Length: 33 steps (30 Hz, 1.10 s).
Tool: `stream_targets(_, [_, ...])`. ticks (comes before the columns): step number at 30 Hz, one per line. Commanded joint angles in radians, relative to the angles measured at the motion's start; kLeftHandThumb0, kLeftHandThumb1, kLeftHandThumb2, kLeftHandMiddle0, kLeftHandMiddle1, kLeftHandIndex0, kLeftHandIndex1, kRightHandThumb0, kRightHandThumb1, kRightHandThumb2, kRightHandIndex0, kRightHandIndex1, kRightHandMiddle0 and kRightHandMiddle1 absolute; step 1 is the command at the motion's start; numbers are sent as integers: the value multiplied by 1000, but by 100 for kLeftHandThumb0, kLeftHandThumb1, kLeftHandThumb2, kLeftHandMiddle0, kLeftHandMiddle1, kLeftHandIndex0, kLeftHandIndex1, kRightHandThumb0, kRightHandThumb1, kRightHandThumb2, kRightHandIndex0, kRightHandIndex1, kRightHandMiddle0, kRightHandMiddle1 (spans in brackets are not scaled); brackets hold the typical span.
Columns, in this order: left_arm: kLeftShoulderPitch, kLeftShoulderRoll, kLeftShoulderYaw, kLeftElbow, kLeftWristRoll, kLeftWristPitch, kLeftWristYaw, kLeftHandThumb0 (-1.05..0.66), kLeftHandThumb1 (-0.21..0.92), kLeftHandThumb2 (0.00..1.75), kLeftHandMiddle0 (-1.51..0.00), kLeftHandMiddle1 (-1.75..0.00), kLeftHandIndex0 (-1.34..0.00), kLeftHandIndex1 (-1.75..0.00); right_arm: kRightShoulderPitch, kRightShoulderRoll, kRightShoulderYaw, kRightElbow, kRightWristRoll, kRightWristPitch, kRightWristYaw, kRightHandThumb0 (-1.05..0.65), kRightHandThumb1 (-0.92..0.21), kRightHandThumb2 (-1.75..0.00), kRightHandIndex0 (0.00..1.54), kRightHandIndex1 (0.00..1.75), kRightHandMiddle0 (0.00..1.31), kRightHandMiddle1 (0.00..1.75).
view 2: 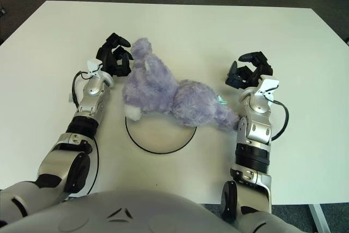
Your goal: Put the doll into the plate.
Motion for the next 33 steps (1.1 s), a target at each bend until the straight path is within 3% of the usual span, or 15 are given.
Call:
stream_targets(1, [-17,-3,9,26,-10,-20,-1,-1,19,147,-59,-175,-58,-175,-16,-8,0,58,-3,-93,7,-1,2,-164,89,157,68,175])
stream_targets(3, [-19,-6,11,32,-13,-21,-1,-1,19,147,-59,-175,-58,-175,-16,-12,5,74,-4,-115,11,-1,2,-165,89,159,68,175])
stream_targets(7, [-22,-12,17,45,-22,-26,-1,-1,7,161,-80,-175,-59,-171,-11,-19,17,94,-7,-146,19,-1,3,-167,88,163,67,175])
stream_targets(11, [-25,-19,21,60,-21,-41,8,-1,3,165,-85,-175,-58,-172,-9,-16,25,100,-7,-151,17,-1,3,-168,88,165,66,175])
stream_targets(23, [-17,-30,18,72,3,-41,51,-1,4,165,-86,-175,-55,-174,-21,22,23,106,10,-86,-42,-1,4,-172,86,173,67,175])
stream_targets(33, [-7,-30,4,76,26,-48,74,-1,7,163,-84,-175,-53,-175,-25,33,27,131,23,-84,-49,-1,6,-175,87,174,68,175])
